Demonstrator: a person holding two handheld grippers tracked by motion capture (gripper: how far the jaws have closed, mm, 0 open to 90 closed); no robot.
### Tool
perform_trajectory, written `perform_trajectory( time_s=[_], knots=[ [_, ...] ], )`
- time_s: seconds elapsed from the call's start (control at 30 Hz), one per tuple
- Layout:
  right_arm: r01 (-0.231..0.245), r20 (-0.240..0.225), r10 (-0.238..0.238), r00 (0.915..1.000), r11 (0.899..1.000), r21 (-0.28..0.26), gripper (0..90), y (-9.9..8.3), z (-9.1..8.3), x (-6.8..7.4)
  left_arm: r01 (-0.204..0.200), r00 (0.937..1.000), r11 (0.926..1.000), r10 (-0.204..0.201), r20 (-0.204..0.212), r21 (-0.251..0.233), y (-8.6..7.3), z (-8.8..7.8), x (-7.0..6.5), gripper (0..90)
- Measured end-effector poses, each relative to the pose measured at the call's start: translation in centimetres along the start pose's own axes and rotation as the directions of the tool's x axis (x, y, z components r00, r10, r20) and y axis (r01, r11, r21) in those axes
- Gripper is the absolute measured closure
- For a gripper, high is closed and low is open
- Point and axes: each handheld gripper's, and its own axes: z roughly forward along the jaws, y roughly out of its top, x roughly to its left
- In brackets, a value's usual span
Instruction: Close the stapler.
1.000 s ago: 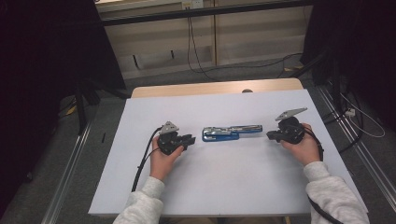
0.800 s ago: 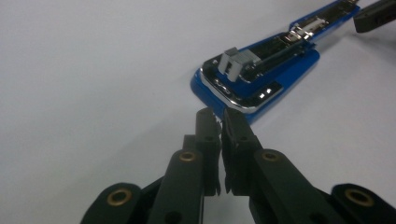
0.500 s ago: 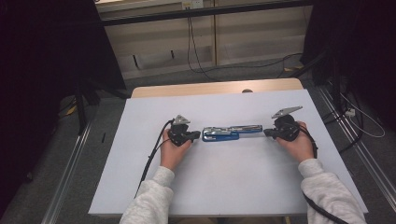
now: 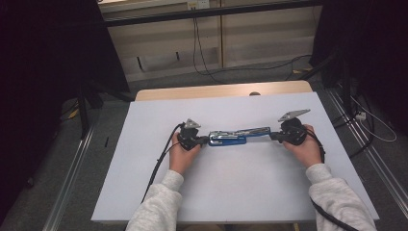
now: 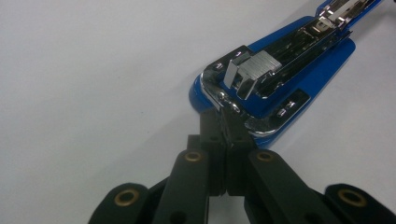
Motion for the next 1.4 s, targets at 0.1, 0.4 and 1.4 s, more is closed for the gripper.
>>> perform_trajectory(
  time_s=[0.1, 0.4, 1.4],
  knots=[
    [-0.002, -0.005, 0.002, 1.0000, 0.999, -0.037, 89.7, 0.5, -0.4, 0.1, -0.003, 0.9998, 1.0000, 0.003, -0.019, 0.000, 0.0, 0.0, -0.2, 89.0],
    [0.010, -0.008, -0.010, 0.9999, 0.998, -0.069, 77.4, 1.4, -0.2, 1.2, -0.010, 0.9999, 1.0000, 0.010, -0.012, 0.000, -0.1, -0.2, 0.2, 82.2],
    [-0.023, -0.090, 0.015, 0.9958, 0.996, -0.089, 21.3, -1.4, -2.6, 5.0, 0.058, 0.9980, 0.9905, -0.055, 0.030, -0.124, -2.0, -8.1, -0.6, 13.9]
  ],
)
